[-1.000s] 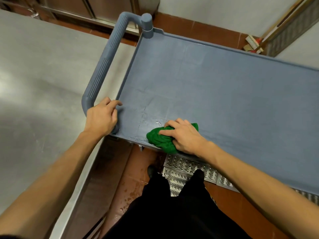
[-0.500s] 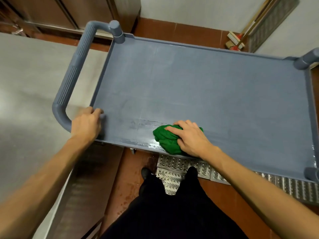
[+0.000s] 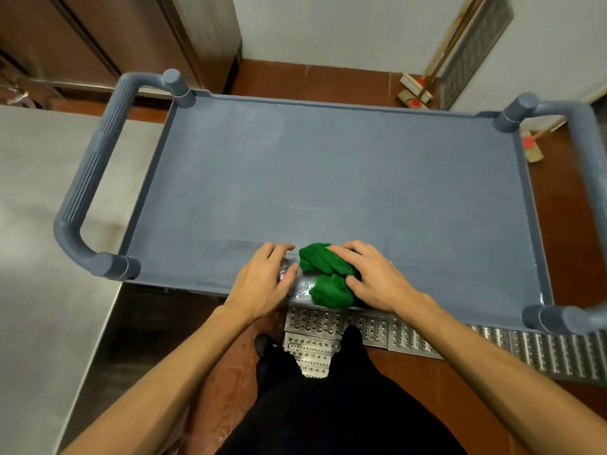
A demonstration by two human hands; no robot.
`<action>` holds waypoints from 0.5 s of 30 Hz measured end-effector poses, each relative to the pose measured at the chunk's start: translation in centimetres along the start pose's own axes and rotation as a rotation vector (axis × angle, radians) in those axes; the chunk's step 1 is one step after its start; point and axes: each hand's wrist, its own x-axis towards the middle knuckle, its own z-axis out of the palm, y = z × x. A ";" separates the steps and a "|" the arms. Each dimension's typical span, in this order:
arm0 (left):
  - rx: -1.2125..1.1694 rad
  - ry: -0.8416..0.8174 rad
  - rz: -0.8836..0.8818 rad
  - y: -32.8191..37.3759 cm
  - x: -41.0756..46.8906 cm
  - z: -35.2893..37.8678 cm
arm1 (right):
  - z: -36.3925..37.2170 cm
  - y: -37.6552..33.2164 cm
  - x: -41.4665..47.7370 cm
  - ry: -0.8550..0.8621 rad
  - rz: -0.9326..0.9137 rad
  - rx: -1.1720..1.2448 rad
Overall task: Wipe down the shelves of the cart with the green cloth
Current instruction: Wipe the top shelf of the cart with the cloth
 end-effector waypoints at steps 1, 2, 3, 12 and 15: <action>-0.014 -0.019 0.013 1.0 0.5 0.4 | -0.2 0.5 -0.5 0.012 0.004 0.013; -0.024 -0.041 0.027 2.0 0.8 0.9 | -0.4 1.0 -0.9 0.024 0.013 0.028; -0.034 -0.065 0.041 3.0 1.2 1.3 | -0.6 1.6 -1.4 0.036 0.024 0.043; -0.042 -0.121 0.126 11.7 3.9 6.3 | -3.5 7.1 -7.1 0.135 0.172 0.114; -0.096 -0.084 0.195 14.5 5.3 7.6 | -4.7 9.3 -9.3 0.210 0.274 0.133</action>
